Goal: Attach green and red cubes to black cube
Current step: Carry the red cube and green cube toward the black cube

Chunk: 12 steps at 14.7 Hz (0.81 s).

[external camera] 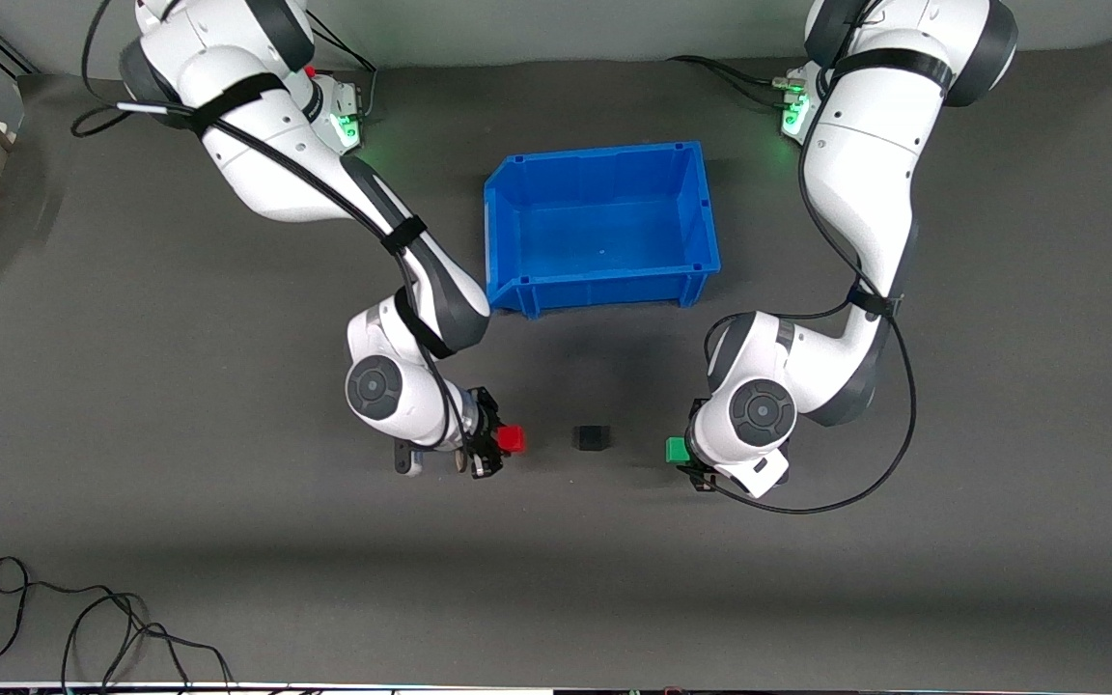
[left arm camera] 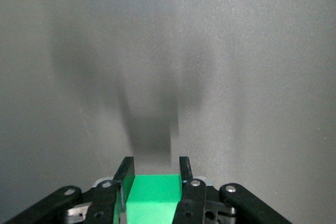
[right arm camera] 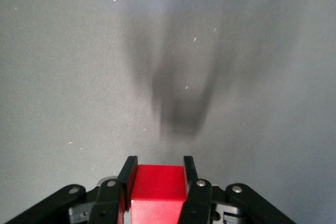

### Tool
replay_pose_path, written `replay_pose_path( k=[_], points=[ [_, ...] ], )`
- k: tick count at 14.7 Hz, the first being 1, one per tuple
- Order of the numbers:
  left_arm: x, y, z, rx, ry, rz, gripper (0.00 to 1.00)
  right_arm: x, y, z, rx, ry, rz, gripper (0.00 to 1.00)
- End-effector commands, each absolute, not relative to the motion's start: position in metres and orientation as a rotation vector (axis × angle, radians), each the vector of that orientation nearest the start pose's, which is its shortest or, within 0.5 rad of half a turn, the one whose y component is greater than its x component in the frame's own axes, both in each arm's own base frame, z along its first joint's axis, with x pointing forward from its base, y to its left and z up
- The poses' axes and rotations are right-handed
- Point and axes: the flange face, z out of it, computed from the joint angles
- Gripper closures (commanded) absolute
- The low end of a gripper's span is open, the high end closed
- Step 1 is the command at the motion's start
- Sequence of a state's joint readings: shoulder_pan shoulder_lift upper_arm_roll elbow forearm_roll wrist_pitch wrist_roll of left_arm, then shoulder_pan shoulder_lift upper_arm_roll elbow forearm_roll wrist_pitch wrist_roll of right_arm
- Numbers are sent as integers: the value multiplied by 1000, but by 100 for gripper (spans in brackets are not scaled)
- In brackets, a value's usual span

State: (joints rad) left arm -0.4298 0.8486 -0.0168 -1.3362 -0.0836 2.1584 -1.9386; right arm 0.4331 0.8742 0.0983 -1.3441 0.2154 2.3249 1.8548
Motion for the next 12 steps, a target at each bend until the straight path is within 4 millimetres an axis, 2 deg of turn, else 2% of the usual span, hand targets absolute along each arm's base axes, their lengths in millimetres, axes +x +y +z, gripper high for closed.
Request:
replay_pose_path(
  k=[1, 3, 5, 6, 7, 9, 12],
  points=[
    [658, -349, 217, -2198, -2260, 121, 93, 662, 382, 209, -2079, 2062, 268, 100],
    [654, -365, 220, -2225, -2288, 106, 93, 660, 387, 207, -2059, 2088, 275, 100],
    [650, -371, 216, -2235, -2282, 104, 93, 656, 393, 203, -2044, 2113, 278, 100],
    [648, -374, 214, -2231, -2281, 104, 93, 649, 403, 200, -2065, 2104, 279, 100],
    [644, -380, 213, -2219, -2288, 102, 92, 645, 406, 191, -2068, 2119, 283, 100],
    [643, -383, 212, -2200, -2303, 100, 92, 630, 423, 174, -2104, 2138, 252, 100],
    [642, -386, 211, -2203, -2312, 96, 92, 629, 424, 167, -2111, 2163, 206, 100]
  ],
)
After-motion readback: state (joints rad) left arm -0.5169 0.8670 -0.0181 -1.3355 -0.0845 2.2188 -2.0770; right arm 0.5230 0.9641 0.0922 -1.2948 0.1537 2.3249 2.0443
